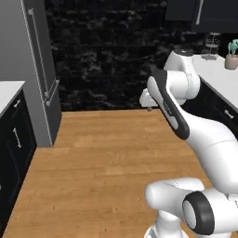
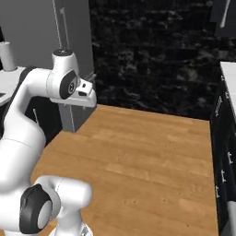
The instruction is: Gather all objects into one cabinet and sort the glasses and bowls to opposite sides.
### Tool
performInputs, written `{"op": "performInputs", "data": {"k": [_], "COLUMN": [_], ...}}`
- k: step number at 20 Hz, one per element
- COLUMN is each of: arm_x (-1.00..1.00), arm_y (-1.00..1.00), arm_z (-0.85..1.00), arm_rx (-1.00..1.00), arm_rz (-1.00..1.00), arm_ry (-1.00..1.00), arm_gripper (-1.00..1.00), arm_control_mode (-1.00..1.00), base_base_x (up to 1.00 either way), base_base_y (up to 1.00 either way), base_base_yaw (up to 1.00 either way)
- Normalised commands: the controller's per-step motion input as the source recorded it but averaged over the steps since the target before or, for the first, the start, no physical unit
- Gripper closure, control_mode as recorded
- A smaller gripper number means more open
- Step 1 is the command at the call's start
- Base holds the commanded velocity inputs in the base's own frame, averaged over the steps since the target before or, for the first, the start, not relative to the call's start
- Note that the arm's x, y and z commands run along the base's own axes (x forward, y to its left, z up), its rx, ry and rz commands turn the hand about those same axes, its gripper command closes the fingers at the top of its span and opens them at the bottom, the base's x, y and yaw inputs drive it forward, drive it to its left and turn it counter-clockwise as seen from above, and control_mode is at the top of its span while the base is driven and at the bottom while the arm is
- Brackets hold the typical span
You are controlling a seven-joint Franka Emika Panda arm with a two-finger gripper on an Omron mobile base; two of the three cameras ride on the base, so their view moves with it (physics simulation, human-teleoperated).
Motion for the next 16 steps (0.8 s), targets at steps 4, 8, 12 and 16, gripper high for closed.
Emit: {"op": "performInputs", "data": {"k": [4,8,12,16], "arm_x": [0.00,0.00,0.00,0.00], "arm_y": [0.00,0.00,0.00,0.00], "arm_z": [0.00,0.00,0.00,0.00], "arm_rx": [0.00,0.00,0.00,0.00], "arm_rz": [0.00,0.00,0.00,0.00], "arm_ry": [0.00,0.00,0.00,0.00], "arm_gripper": [-1.00,-1.00,-1.00,-1.00], "arm_control_mode": [1.00,1.00,1.00,1.00], "base_base_x": [1.00,1.00,1.00,1.00], "base_base_y": [0.01,0.00,0.14,0.17], "base_base_yaw": [-0.18,-0.15,-0.11,-0.04]}}
